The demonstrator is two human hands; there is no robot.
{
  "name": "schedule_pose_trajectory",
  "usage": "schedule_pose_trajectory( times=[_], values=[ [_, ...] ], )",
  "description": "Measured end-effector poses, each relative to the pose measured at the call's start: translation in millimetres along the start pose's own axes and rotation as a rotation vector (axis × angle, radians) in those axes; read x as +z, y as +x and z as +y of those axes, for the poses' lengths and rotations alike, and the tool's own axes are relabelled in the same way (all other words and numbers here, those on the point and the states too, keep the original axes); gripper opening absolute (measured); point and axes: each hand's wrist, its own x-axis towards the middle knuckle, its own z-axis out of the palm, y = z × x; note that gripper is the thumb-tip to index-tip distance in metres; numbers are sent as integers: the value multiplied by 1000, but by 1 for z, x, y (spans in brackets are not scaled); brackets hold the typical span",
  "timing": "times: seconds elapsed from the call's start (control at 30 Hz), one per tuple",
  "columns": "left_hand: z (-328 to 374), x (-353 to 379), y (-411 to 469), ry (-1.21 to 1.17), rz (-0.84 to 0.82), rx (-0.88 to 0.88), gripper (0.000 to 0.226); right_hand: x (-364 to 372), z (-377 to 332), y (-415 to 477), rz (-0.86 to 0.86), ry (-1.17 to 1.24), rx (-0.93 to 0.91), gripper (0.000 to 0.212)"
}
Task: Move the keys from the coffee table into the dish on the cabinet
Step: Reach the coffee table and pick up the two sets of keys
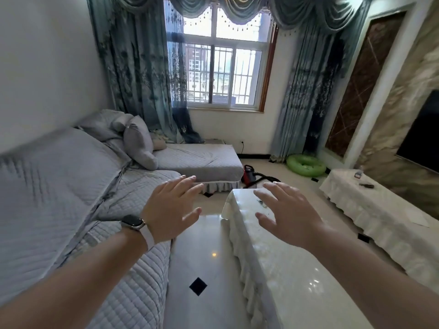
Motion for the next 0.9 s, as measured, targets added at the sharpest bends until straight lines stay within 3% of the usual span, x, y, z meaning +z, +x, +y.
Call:
schedule_pose_trajectory(
  times=[0.4,0.7,0.9],
  values=[
    [-104,92,75,-42,-70,-49,57,94,17,126,-38,73,0,57],
    [-131,192,188,-7,-172,-25,57,203,99,222,-148,192,56,66],
    [-148,247,295,9,-183,-21,58,244,174,299,-130,235,55,64]
  ],
)
